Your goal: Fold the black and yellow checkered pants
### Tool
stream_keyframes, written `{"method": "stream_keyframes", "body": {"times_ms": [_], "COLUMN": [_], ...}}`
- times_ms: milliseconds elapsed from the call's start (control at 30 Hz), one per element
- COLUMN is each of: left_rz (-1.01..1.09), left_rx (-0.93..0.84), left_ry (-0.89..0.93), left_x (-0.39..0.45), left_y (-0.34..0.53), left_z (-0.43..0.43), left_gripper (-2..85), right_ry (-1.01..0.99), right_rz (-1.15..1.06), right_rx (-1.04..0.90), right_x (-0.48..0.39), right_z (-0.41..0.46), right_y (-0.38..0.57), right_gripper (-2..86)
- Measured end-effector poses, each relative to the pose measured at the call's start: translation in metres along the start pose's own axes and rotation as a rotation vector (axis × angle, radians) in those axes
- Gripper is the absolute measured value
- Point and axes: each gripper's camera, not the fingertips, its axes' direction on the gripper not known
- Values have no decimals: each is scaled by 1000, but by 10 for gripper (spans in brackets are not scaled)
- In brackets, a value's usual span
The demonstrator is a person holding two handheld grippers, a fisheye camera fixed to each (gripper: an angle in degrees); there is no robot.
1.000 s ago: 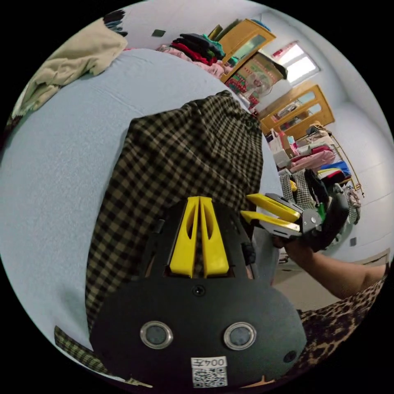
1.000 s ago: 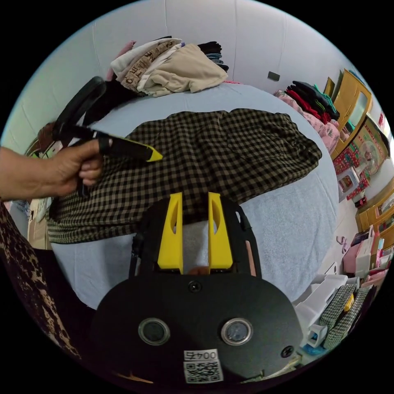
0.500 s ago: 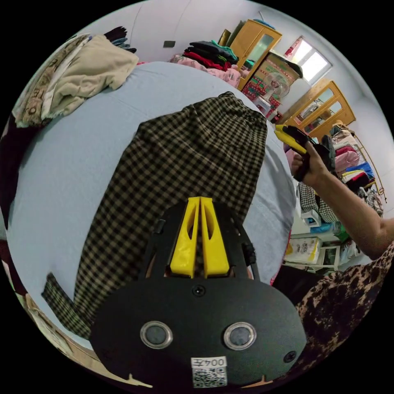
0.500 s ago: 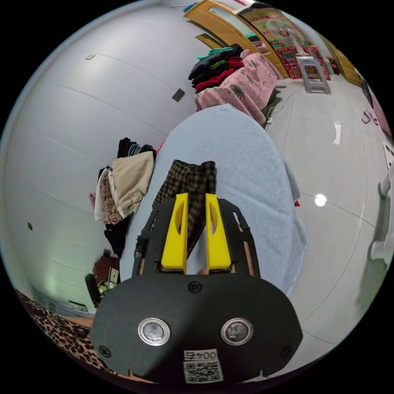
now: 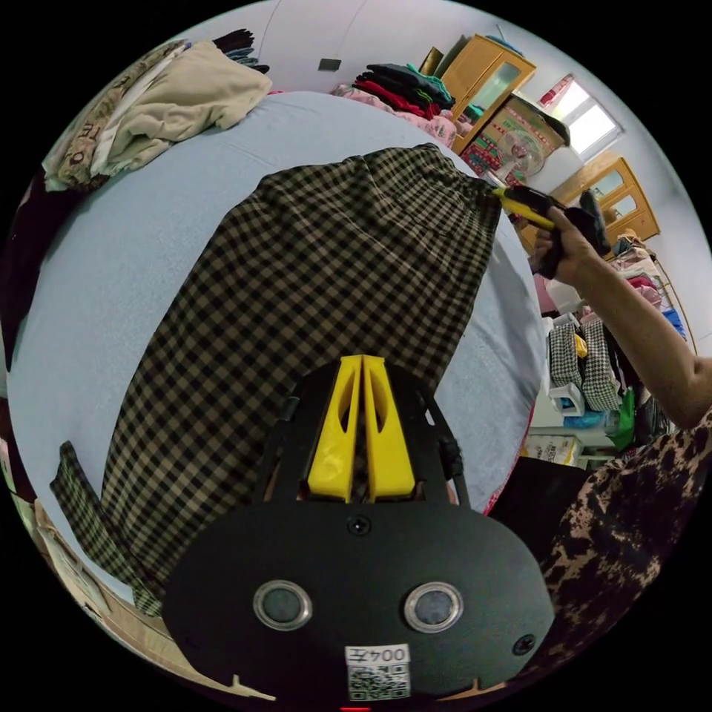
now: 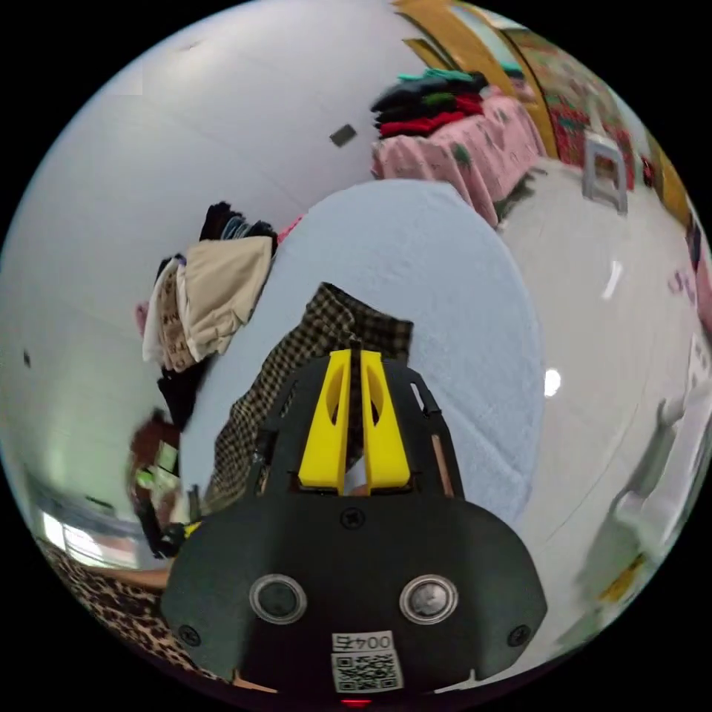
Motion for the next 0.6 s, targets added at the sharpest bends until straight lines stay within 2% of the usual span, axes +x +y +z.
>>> {"method": "stream_keyframes", "body": {"times_ms": [67,100,267,433,600], "left_rz": [14,18,8,15,34], "left_rx": [5,7,25,27,16], "left_ry": [-24,-30,-27,-13,-28], "left_x": [3,4,0,-6,-7], "left_y": [0,0,-3,-9,-20], "left_z": [10,12,32,47,59], "left_gripper": [5,5,5,5,4], "right_ry": [173,200,168,163,183], "right_rz": [-249,-269,-49,-79,-18], "right_rx": [76,86,-145,-139,-89], "right_x": [-55,-58,18,17,8], "right_z": [-16,-13,60,86,82], "right_y": [-9,-10,-13,4,24], "right_gripper": [21,20,25,36,58]}}
